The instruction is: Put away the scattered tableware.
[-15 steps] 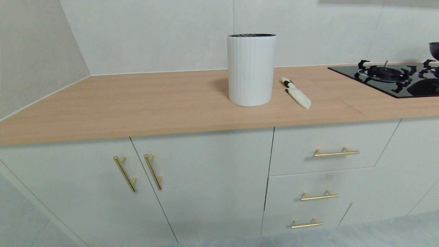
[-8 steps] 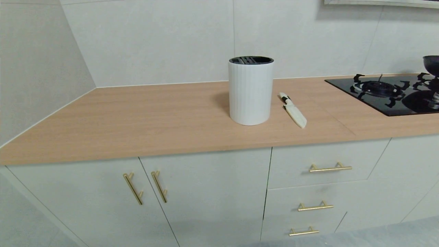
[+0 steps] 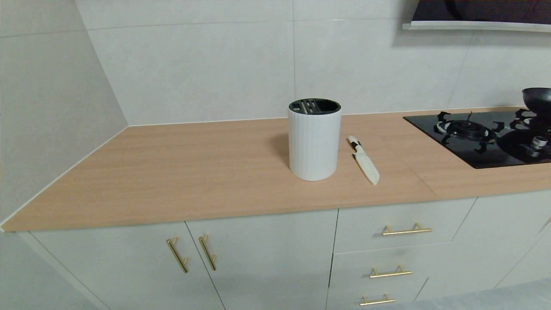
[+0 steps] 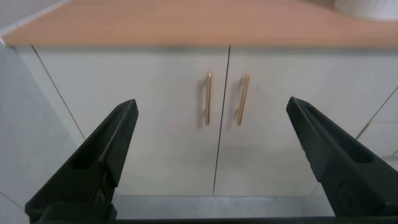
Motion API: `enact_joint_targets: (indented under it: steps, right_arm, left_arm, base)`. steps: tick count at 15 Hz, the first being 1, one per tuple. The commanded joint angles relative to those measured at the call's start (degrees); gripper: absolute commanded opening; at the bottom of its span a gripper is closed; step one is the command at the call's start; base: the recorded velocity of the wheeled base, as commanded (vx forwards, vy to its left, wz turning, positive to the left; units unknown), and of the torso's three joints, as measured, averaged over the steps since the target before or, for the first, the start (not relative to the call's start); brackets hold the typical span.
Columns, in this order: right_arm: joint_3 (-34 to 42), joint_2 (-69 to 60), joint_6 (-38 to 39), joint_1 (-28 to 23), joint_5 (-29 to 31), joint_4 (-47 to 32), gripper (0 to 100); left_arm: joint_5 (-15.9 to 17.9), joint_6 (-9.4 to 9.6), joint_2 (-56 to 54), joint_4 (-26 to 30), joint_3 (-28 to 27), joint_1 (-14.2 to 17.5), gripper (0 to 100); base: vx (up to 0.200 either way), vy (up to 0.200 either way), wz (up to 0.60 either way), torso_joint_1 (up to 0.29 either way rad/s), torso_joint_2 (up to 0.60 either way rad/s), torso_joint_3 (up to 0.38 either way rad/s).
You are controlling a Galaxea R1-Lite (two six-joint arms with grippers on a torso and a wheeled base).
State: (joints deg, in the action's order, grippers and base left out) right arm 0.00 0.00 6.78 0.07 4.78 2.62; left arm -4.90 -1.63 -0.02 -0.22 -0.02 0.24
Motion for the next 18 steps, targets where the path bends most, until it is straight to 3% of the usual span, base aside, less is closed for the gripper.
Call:
enact_joint_targets:
  steps: [1, 11, 13, 18]
  right_arm:
    - [0.0, 0.1, 0.1, 0.0, 0.1, 0.0, 0]
    - [0.0, 0.0, 0.4, 0.0, 1.2, 0.0, 0]
    - [0.0, 0.0, 0.7, 0.0, 1.8, 0.0, 0]
    - [0.0, 0.0, 0.9, 0.0, 2.6, 0.0, 0]
  left_arm:
    - [0.0, -0.04, 0.0, 0.0, 0.0, 0.0, 100]
    - [0.0, -0.04, 0.0, 0.0, 0.0, 0.0, 100]
    - [0.0, -0.04, 0.0, 0.0, 0.0, 0.0, 100]
    - [0.0, -0.30, 0.0, 0.0, 0.0, 0.0, 100]
  base:
    - [0.000, 0.000, 0.00, 0.232, -0.52, -0.315]
    - [0.000, 0.000, 0.00, 0.243, -0.56, -0.325]
    - [0.200, 0.000, 0.00, 0.203, -0.44, -0.256]
    - [0.040, 0.000, 0.00, 0.071, -0.13, -0.077]
